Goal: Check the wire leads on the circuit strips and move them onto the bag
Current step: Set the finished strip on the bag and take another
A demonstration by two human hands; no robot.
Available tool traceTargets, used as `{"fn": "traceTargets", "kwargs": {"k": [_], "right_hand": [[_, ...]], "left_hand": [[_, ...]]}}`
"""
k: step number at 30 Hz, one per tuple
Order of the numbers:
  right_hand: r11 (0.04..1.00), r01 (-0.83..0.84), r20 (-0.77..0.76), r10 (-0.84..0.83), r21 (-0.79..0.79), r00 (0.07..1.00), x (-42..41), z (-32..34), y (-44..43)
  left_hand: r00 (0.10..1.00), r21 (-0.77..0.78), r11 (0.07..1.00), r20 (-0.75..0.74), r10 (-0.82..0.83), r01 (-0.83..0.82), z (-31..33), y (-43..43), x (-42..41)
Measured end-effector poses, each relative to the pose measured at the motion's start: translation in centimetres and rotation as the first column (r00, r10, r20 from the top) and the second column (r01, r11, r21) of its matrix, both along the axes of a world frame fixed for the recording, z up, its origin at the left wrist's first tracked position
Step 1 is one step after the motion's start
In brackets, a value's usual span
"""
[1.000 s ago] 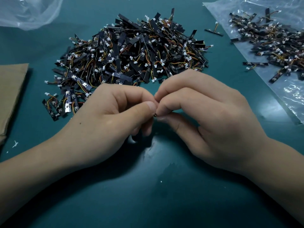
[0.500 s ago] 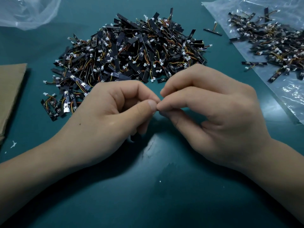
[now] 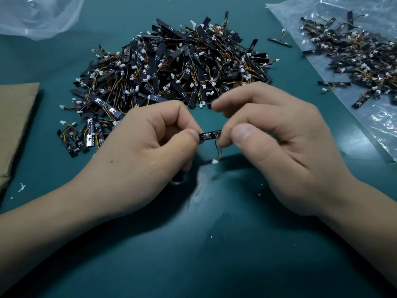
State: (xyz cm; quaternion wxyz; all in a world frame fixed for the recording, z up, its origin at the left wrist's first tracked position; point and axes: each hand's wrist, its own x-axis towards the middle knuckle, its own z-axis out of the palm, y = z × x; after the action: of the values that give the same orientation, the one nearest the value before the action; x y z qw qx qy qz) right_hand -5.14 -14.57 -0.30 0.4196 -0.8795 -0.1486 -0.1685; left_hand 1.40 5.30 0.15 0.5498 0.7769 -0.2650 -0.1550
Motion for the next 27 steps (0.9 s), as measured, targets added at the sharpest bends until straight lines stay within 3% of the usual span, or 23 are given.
{"fn": "traceTargets", "kwargs": {"k": [3, 7, 11, 13, 17, 22, 27], "right_hand": [[0.997, 0.077, 0.016, -0.077, 0.000, 0.997, 0.03, -0.07, 0.34], [0.993, 0.111, -0.085, -0.108, 0.032, 0.991, -0.11, -0.07, 0.53], [0.973, 0.112, -0.192, -0.152, -0.203, 0.970, 0.13, -0.37, 0.74], [0.966, 0.118, -0.164, -0.158, -0.230, 0.974, 0.21, -0.64, 0.85], [0.997, 0.069, -0.128, -0.072, -0.027, 0.989, -0.03, -0.65, 0.32], [0.992, 0.039, -0.104, -0.052, -0.122, 0.993, 0.07, -0.62, 0.54], [0.994, 0.065, 0.003, -0.065, -0.088, 0.998, 0.08, -0.50, 0.45]], "left_hand": [[1.000, 0.037, 0.999, 0.027, 0.012, -0.013, -0.11, 0.02, -0.15], [0.995, 0.011, 0.998, 0.075, 0.067, -0.068, -0.28, -0.06, -0.05], [0.991, 0.010, 0.995, 0.091, 0.094, -0.095, -0.39, -0.17, -0.15], [0.991, 0.018, 0.994, 0.091, 0.101, -0.103, -0.36, -0.14, -0.25], [0.985, 0.052, 0.990, 0.120, 0.126, -0.133, -0.15, -0.04, -0.25], [0.979, 0.088, 0.986, 0.162, 0.126, -0.141, -0.17, -0.10, -0.39], [0.979, 0.099, 0.985, 0.163, 0.124, -0.142, -0.19, -0.10, -0.38]]}}
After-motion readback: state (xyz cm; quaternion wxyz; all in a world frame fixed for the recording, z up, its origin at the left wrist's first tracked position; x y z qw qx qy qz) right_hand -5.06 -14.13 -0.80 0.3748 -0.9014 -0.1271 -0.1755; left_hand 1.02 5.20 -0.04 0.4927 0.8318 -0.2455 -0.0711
